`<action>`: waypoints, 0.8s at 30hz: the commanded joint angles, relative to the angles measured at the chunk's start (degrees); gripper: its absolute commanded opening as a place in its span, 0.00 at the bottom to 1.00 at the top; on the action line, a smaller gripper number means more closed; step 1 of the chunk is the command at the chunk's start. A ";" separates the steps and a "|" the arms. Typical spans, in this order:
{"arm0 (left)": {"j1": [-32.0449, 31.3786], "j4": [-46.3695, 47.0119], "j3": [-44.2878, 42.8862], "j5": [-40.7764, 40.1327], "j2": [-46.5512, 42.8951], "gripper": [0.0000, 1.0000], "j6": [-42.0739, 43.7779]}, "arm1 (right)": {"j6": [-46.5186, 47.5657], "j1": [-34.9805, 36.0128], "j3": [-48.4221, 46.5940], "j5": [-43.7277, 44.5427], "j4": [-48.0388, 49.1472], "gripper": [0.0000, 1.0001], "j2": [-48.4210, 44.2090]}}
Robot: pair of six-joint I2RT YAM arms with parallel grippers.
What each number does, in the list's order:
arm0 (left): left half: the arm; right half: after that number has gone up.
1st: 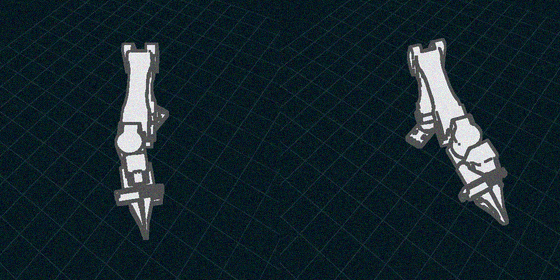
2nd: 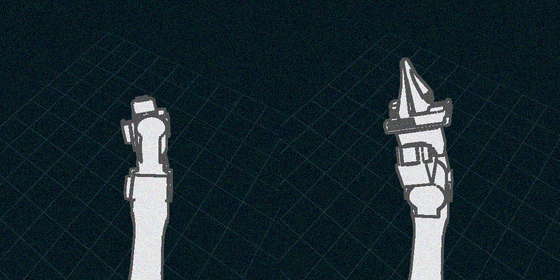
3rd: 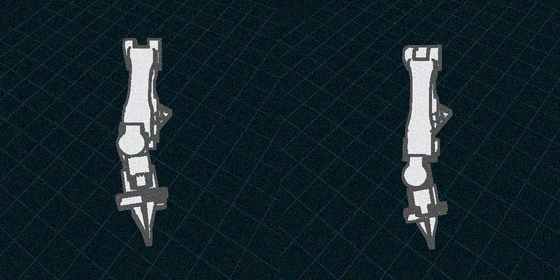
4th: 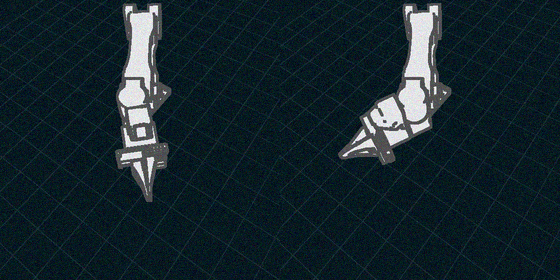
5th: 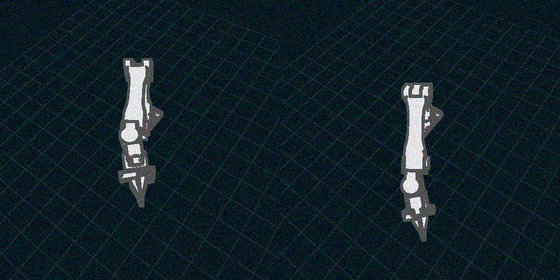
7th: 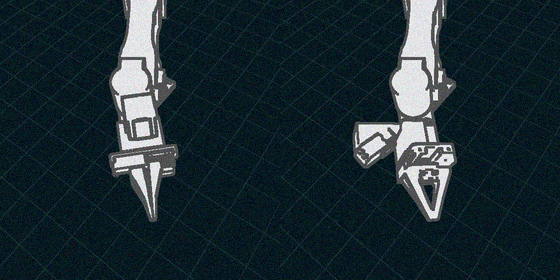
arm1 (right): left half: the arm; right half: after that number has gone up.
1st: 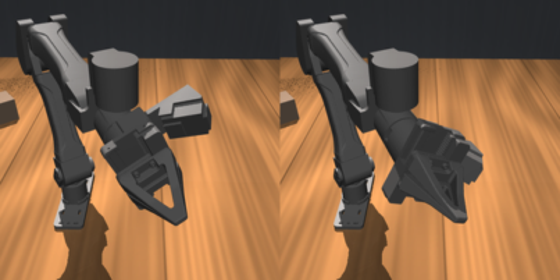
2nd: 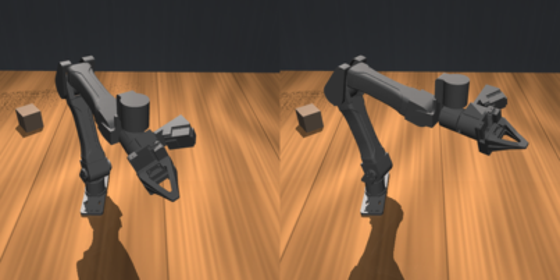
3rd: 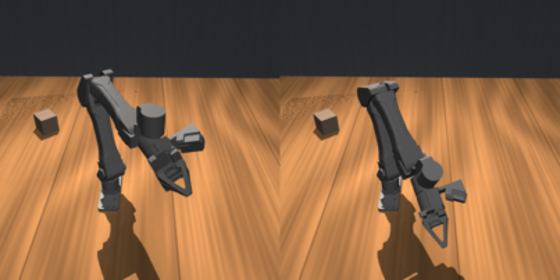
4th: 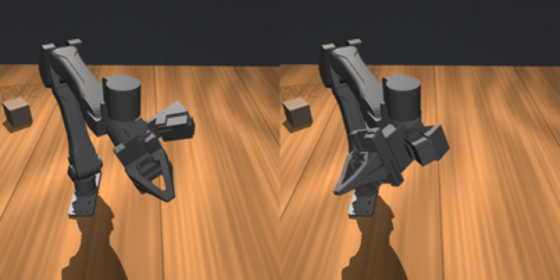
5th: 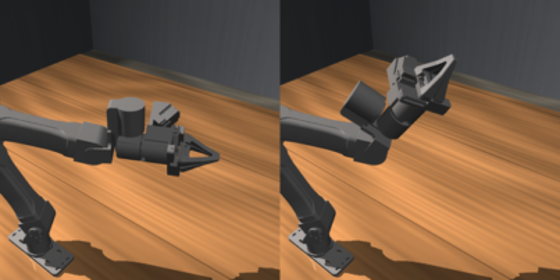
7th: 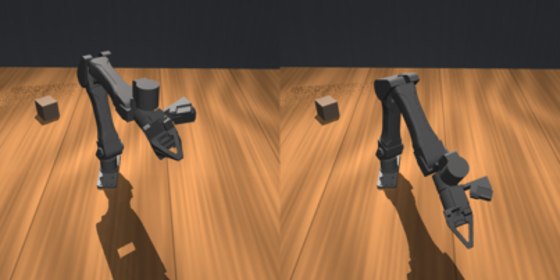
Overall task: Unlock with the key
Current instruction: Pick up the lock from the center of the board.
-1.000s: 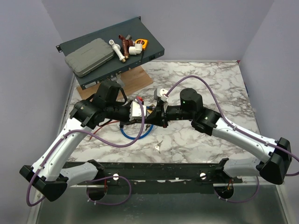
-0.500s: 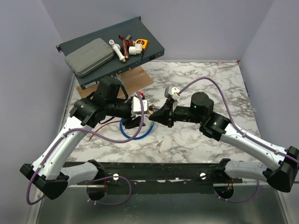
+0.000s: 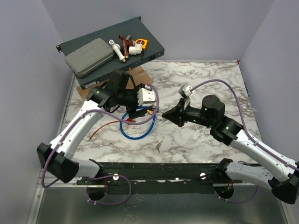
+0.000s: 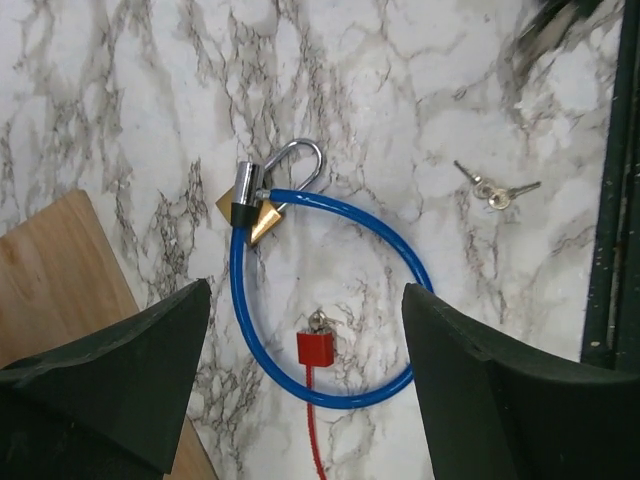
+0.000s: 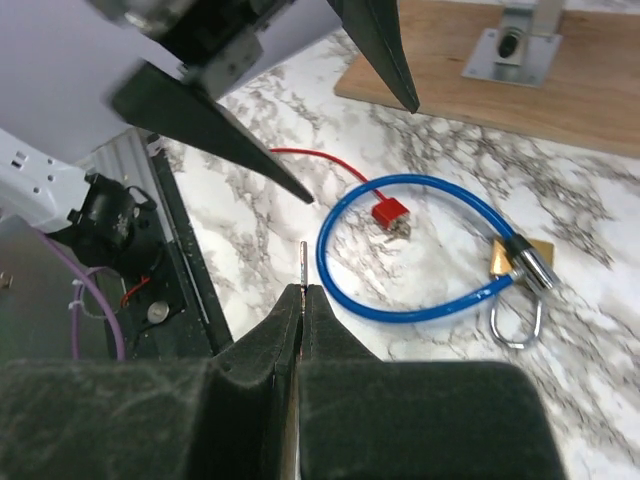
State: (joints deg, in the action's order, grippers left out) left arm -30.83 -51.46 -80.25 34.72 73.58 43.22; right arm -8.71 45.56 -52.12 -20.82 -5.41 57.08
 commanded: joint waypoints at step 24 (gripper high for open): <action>1.56 -2.99 -17.52 -15.88 44.92 0.61 13.96 | -11.28 -23.77 1.85 -5.49 -2.54 0.01 -6.15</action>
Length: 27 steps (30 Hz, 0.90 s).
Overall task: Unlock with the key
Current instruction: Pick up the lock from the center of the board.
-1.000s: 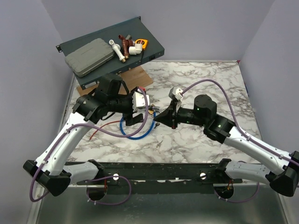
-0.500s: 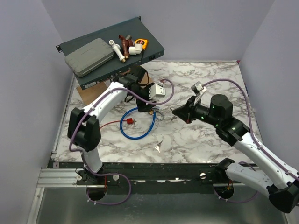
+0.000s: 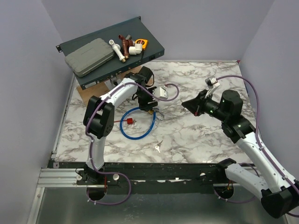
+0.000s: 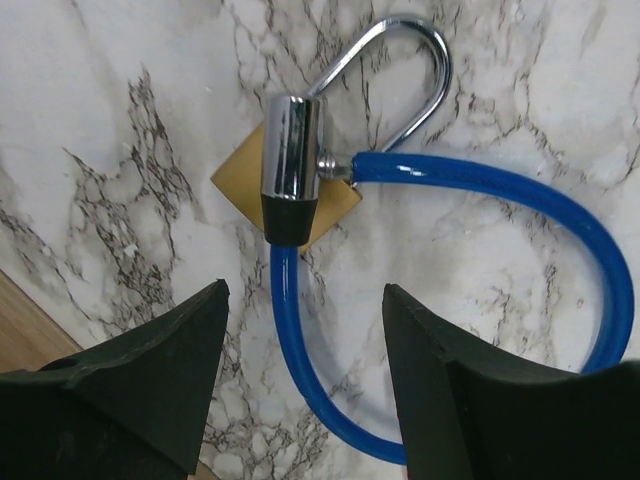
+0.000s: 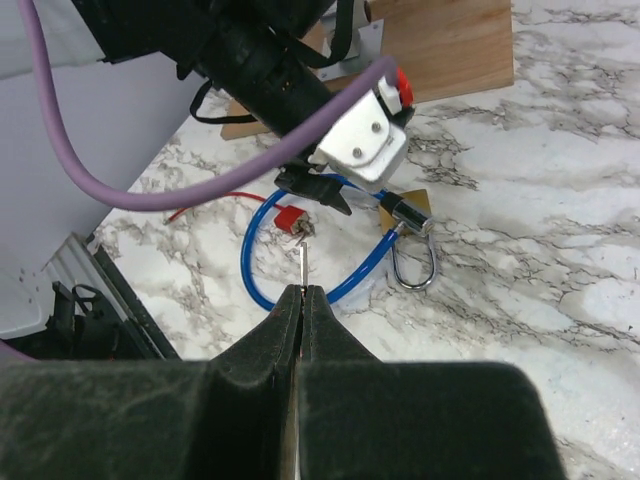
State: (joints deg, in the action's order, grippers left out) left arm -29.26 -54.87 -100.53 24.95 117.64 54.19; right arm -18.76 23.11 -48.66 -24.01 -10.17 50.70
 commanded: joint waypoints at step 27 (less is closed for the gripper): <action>-0.46 14.51 15.51 -11.62 -14.50 0.00 -0.23 | -6.44 -6.77 -6.58 -10.02 4.43 0.01 1.99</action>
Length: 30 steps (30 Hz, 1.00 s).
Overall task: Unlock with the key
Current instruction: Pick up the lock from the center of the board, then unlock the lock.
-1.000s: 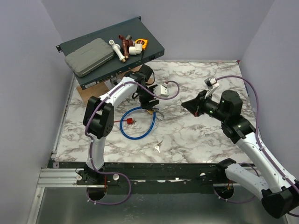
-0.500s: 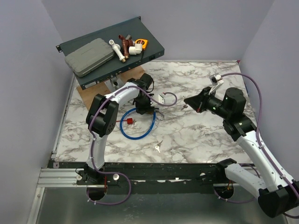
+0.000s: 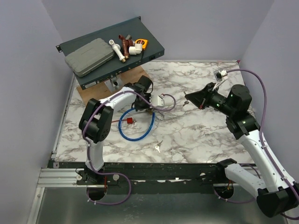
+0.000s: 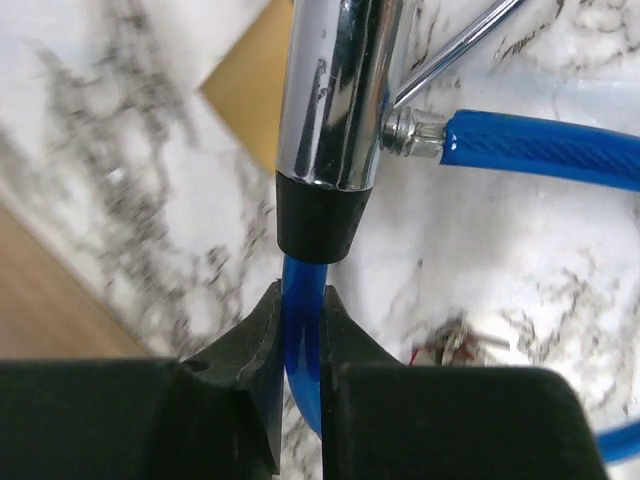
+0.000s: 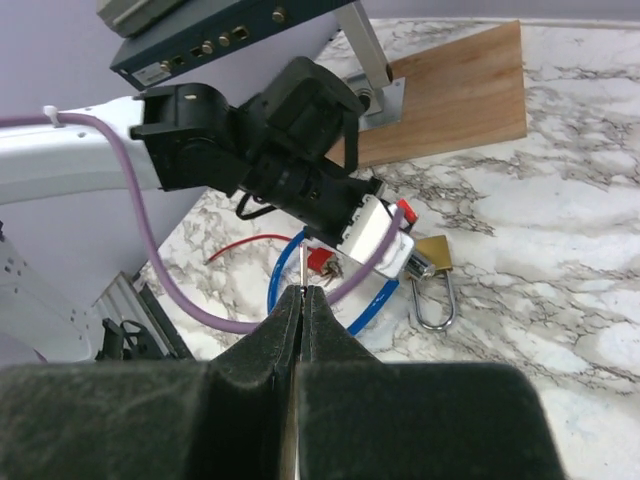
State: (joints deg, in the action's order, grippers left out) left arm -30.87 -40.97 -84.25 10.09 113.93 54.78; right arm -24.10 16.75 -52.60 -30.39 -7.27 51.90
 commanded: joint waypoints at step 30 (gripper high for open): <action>-2.96 28.59 39.40 19.71 -72.64 0.00 23.01 | 14.21 15.33 -15.42 -15.23 -22.83 0.01 17.36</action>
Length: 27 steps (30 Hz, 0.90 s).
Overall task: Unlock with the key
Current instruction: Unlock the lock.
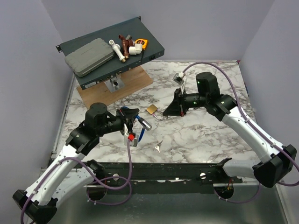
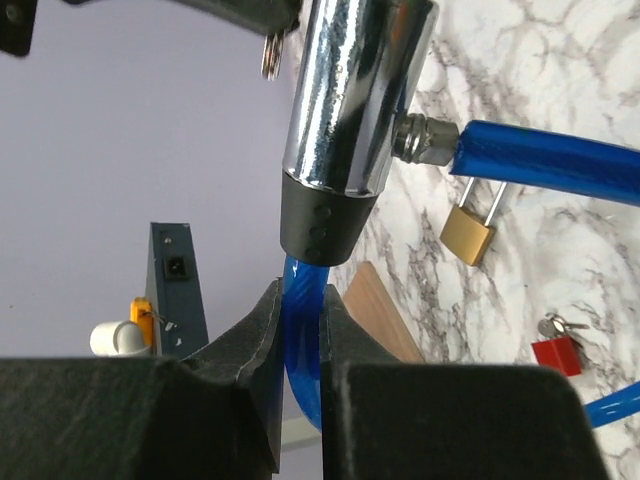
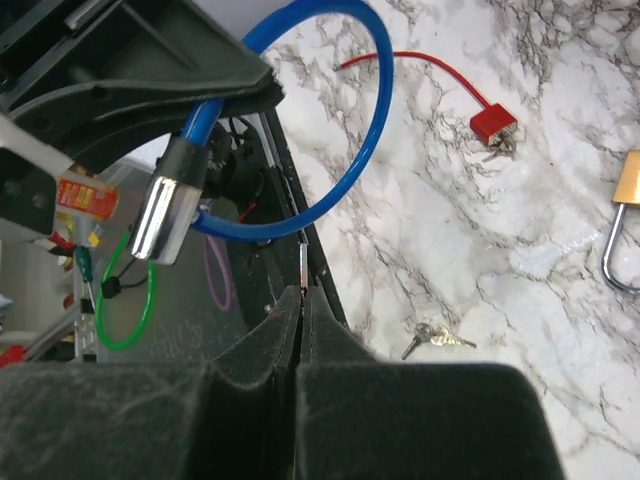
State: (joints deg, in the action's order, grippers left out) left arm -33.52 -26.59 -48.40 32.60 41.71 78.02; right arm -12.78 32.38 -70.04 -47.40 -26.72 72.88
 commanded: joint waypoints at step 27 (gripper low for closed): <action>-3.33 31.40 16.33 -16.40 3.65 0.00 -13.23 | 1.34 3.74 8.22 6.25 4.35 0.01 -3.61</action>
State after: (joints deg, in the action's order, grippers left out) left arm -36.62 0.95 -31.97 18.06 45.58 67.61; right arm -11.94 34.72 -62.89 -42.96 -23.99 68.71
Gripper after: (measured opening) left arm 0.113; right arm 0.012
